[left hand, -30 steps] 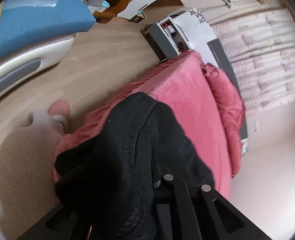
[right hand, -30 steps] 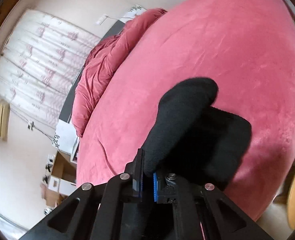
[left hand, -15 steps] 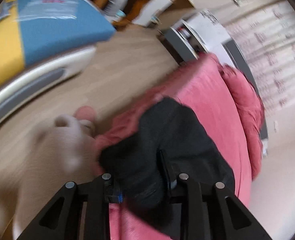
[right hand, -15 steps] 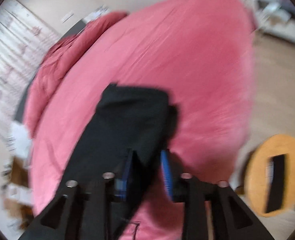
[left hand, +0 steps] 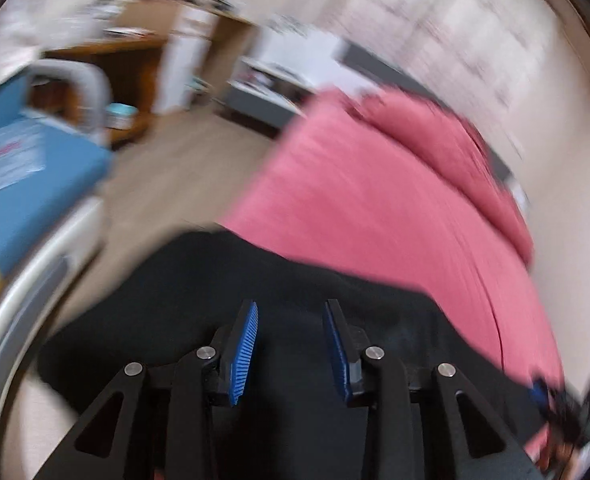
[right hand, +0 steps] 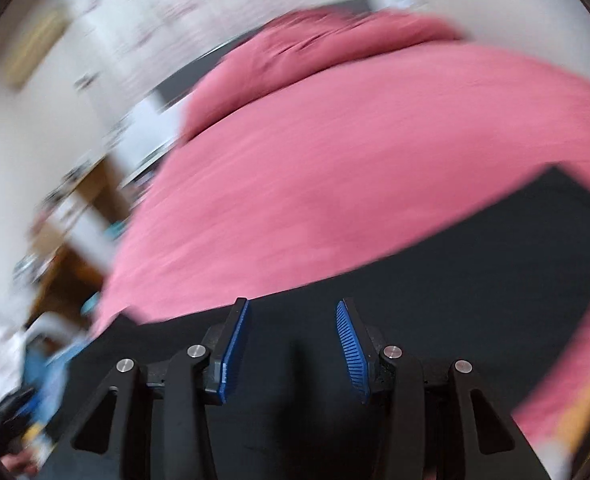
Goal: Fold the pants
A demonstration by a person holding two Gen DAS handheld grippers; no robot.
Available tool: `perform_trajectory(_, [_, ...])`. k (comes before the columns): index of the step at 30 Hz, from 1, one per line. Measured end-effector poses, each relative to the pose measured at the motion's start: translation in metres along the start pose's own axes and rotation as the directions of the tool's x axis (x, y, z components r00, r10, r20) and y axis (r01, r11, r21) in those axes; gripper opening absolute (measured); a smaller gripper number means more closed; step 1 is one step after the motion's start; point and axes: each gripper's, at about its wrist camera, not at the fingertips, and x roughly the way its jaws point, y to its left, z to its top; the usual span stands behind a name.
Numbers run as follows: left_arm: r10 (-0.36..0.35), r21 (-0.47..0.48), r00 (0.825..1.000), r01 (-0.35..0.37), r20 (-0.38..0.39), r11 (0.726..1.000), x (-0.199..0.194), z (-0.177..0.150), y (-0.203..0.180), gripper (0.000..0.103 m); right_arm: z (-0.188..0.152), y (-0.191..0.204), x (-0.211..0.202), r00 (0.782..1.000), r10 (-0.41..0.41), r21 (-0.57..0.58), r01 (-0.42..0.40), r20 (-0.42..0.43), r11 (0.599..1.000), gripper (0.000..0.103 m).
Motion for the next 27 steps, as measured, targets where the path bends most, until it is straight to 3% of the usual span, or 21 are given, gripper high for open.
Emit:
perform_trajectory(3, [-0.055,0.102,0.995,0.064,-0.087,0.993,0.039,-0.006,-0.032,0.034,0.005,0.052,0.043,0.989,0.094,-0.107,-0.106,-0.115,0.989,0.045])
perform_trajectory(7, [-0.036,0.120,0.989,0.053,-0.145,0.991,0.074,-0.012,-0.037,0.034,0.015,0.112,0.083,0.966,0.129,-0.273,-0.190,-0.225,0.943,0.046])
perform_trajectory(9, [-0.039,0.090,0.987,0.054,-0.156,0.994,0.083,-0.019,-0.032,0.034,0.019,0.127,0.099,0.948,0.151,-0.294,-0.234,-0.279,0.927,0.046])
perform_trajectory(12, [-0.083,0.105,0.991,0.094,-0.105,0.990,0.079,-0.027,-0.025,0.034,0.025,0.140,0.134,0.926,0.164,-0.249,-0.257,-0.340,0.934,0.046])
perform_trajectory(14, [-0.103,0.111,0.991,0.112,-0.087,0.987,0.077,-0.032,-0.023,0.034,0.031,0.147,0.166,0.892,0.188,-0.168,-0.277,-0.410,0.946,0.046])
perform_trajectory(16, [-0.123,0.096,0.989,0.130,-0.077,0.987,0.078,-0.033,-0.022,0.034,0.029,0.145,0.188,0.845,0.216,-0.097,-0.299,-0.489,0.949,0.046])
perform_trajectory(18, [-0.137,0.083,0.988,0.143,-0.070,0.986,0.078,-0.033,-0.017,0.035,0.023,0.148,0.200,0.823,0.221,-0.102,-0.318,-0.523,0.943,0.038])
perform_trajectory(21, [-0.144,0.088,0.988,0.148,-0.055,0.985,0.078,-0.034,-0.017,0.036,0.008,0.161,0.209,0.741,0.250,-0.137,-0.418,-0.623,0.898,0.034])
perform_trajectory(23, [-0.137,0.100,0.989,0.142,-0.051,0.985,0.077,-0.037,-0.019,0.037,0.003,0.168,0.215,0.747,0.217,-0.183,-0.413,-0.628,0.892,0.035])
perform_trajectory(25, [-0.132,0.108,0.990,0.136,-0.050,0.985,0.078,-0.037,-0.021,0.037,0.004,0.169,0.229,0.736,0.249,-0.121,-0.409,-0.630,0.904,0.035])
perform_trajectory(27, [-0.135,0.105,0.990,0.140,-0.048,0.985,0.077,-0.038,-0.020,0.037,0.009,0.166,0.241,0.749,0.280,-0.042,-0.379,-0.600,0.924,0.027])
